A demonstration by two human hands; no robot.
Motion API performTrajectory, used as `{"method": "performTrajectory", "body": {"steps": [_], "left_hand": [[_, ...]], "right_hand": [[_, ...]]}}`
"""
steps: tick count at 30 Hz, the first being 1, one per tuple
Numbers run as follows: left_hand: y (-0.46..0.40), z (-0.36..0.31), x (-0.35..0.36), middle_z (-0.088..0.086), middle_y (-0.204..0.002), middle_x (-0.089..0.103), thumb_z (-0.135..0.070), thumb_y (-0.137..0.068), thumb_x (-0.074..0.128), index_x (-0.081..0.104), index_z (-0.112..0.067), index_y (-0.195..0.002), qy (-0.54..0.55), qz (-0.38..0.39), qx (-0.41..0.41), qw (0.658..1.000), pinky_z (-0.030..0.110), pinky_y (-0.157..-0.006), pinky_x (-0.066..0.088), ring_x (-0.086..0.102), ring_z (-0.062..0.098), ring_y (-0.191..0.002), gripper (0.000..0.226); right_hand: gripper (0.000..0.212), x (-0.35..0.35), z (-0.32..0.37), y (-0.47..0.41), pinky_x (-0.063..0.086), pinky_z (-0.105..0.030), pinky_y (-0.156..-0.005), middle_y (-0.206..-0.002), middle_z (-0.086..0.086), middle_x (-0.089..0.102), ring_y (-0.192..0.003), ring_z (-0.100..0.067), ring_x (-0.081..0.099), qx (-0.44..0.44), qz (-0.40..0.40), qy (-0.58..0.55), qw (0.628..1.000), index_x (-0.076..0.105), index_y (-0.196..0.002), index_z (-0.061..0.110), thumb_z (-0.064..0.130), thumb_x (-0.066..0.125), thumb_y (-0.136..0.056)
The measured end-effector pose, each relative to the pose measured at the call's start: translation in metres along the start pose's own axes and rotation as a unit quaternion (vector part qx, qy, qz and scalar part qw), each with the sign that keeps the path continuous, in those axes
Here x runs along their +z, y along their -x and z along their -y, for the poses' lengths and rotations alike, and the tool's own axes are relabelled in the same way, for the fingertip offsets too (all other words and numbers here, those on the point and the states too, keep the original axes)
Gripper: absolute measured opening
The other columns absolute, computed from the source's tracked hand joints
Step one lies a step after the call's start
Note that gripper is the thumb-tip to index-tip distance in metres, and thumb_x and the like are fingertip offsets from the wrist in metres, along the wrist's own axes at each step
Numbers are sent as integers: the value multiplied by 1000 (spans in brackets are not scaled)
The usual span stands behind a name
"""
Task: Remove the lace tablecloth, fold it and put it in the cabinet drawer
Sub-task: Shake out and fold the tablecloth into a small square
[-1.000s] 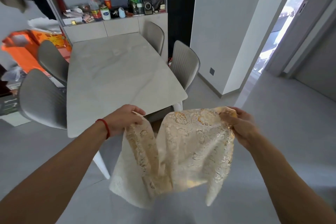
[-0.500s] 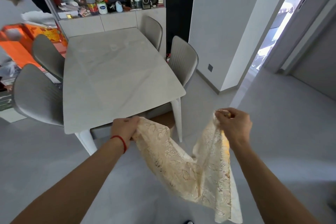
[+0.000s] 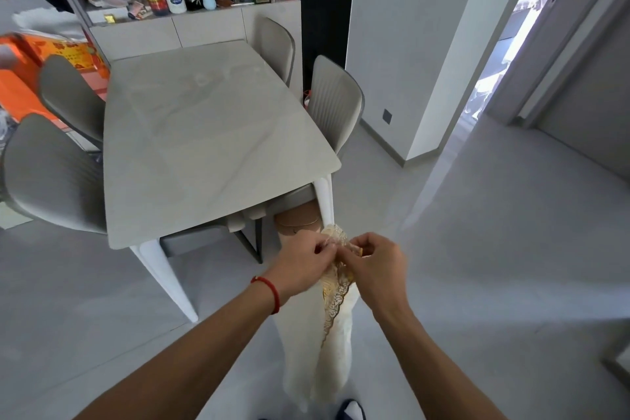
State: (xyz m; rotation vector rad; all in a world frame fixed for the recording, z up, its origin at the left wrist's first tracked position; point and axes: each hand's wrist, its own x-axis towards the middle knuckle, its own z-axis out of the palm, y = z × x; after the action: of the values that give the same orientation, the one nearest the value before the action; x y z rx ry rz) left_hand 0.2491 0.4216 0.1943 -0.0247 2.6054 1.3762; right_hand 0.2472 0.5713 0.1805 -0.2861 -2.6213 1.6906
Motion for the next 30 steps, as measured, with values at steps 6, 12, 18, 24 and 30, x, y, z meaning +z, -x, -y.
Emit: {"method": "performTrajectory", "body": {"steps": [6, 12, 18, 24, 30], "left_hand": [[9, 7, -7, 11, -59, 64, -23, -94, 67, 71, -8, -65, -53, -46, 49, 996, 31, -50, 43, 48, 10, -49, 33], [17, 16, -13, 1, -62, 69, -47, -93, 63, 76, -18, -78, -90, -19, 91, 992, 29, -53, 48, 61, 16, -58, 35], [19, 28, -25, -2, -78, 78, -54, -83, 74, 82, -26, -97, 8, -4, 61, 998, 29, -68, 61, 73, 16, -74, 32], [17, 34, -31, 9, -67, 68, -32, -102, 59, 77, -12, -82, 14, -48, 63, 997, 26, -60, 48, 57, 13, -60, 33], [16, 31, -60, 18, -72, 70, -23, -98, 66, 73, 1, -80, -62, -25, 121, 990, 38, -63, 51, 62, 31, -65, 31]], "right_hand": [[6, -2, 5, 8, 65, -28, -59, -69, -7, 79, -65, -23, 79, 50, 62, -103, 991, 81, -84, 12, 15, 86, -85], [18, -1, 15, 14, 66, -30, -77, -88, -15, 83, -87, -28, 82, 96, 153, -225, 957, 81, -96, 5, -2, 64, -97], [40, -11, 20, 9, 65, -39, -90, -108, -23, 80, -105, -33, 78, 157, 270, -328, 891, 72, -117, -7, -17, 41, -94], [35, -11, 17, 7, 60, -42, -100, -118, -9, 80, -113, -24, 76, 124, 335, -251, 899, 73, -126, 6, -3, 50, -102], [31, -5, -6, -28, 60, -21, -79, -101, 7, 81, -102, -20, 77, 30, 192, -7, 981, 75, -108, 22, 2, 56, -95]]}}
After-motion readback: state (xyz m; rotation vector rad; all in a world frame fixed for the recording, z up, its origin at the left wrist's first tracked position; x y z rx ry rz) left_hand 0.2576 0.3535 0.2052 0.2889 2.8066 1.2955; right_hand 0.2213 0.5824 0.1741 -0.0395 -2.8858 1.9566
